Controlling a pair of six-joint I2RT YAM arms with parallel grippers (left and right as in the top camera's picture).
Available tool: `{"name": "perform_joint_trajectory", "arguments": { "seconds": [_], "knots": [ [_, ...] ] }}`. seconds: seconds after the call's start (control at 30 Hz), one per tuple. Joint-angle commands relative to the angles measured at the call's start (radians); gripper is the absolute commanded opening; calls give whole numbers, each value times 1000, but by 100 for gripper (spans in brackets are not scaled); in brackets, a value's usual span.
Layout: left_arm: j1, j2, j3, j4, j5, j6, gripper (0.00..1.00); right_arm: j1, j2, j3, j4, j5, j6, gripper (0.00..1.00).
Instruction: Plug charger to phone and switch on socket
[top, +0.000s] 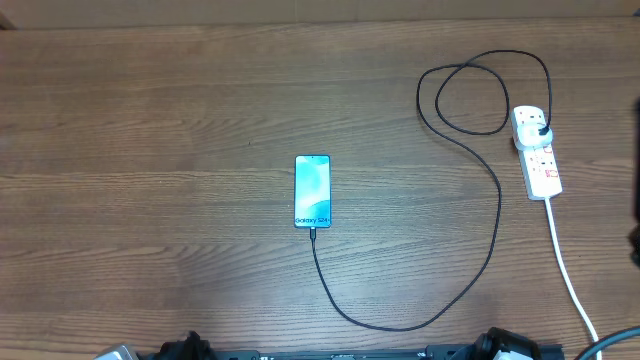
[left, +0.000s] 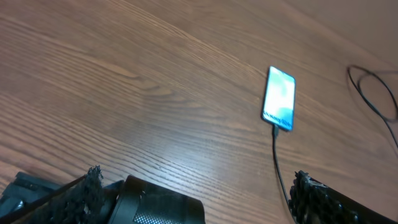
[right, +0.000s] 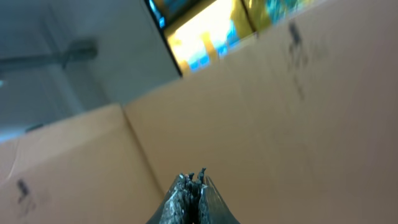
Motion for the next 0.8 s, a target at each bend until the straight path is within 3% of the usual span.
{"name": "perform_joint_trajectory", "arguments": {
  "seconds": [0.0, 0.27, 0.43, 0.77],
  "knots": [
    [35, -9, 5, 5, 5, -10, 100, 77, -13, -22, -10, -9, -104, 5],
    [39, -9, 5, 5, 5, -11, 99, 197, -55, -56, -11, 30, -146, 8],
    [39, -9, 5, 74, 63, -110, 99, 197, -113, -75, -11, 67, -209, 13],
    [39, -9, -89, 525, -128, -219, 100, 196, -278, -119, -8, 160, -212, 13]
  ]
}}
